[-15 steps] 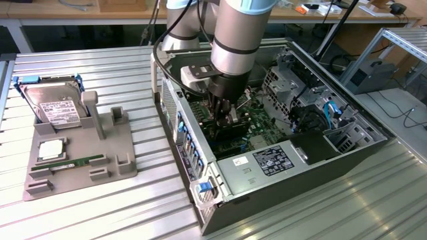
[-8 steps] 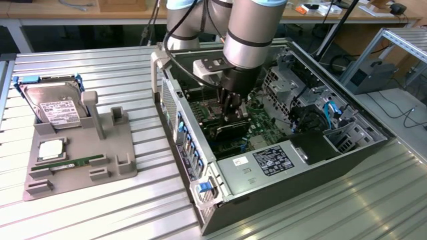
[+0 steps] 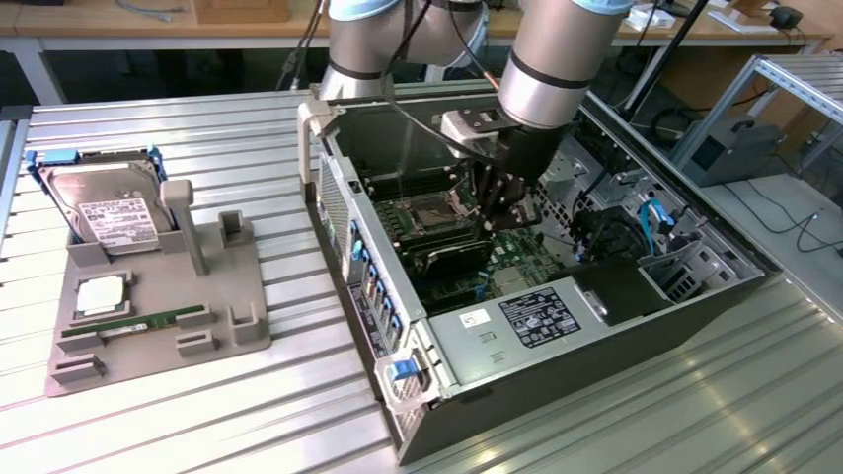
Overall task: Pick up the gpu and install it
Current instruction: 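Press down on the gpu until it lock into place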
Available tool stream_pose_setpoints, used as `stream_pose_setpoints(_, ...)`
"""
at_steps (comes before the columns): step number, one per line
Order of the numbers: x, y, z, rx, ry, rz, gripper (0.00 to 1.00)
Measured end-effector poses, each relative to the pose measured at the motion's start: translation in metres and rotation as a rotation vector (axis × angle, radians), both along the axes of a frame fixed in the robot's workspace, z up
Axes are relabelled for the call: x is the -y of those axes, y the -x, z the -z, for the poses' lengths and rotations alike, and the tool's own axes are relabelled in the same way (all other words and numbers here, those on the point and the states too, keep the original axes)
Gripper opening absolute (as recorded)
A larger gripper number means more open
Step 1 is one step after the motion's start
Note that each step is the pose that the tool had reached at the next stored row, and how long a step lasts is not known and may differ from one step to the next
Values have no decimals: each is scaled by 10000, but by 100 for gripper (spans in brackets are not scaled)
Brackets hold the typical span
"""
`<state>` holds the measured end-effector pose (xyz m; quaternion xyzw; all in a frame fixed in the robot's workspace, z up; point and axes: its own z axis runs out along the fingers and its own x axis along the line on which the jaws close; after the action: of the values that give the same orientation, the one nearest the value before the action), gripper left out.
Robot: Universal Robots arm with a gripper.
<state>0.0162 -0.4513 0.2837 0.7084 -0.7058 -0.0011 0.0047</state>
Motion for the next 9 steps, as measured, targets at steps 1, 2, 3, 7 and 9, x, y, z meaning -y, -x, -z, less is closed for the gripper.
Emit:
stream_pose_setpoints(1,0,-95,-1,-55,2,0,11)
stream_pose_setpoints(2,1,-203,-1,-116,2,1,11)
stream_pose_setpoints(3,0,-299,-1,-176,2,0,11)
stream_pose_setpoints(7,1,-417,-1,-232,3,1,11)
stream_pose_setpoints(9,0,-418,0,-232,2,0,11)
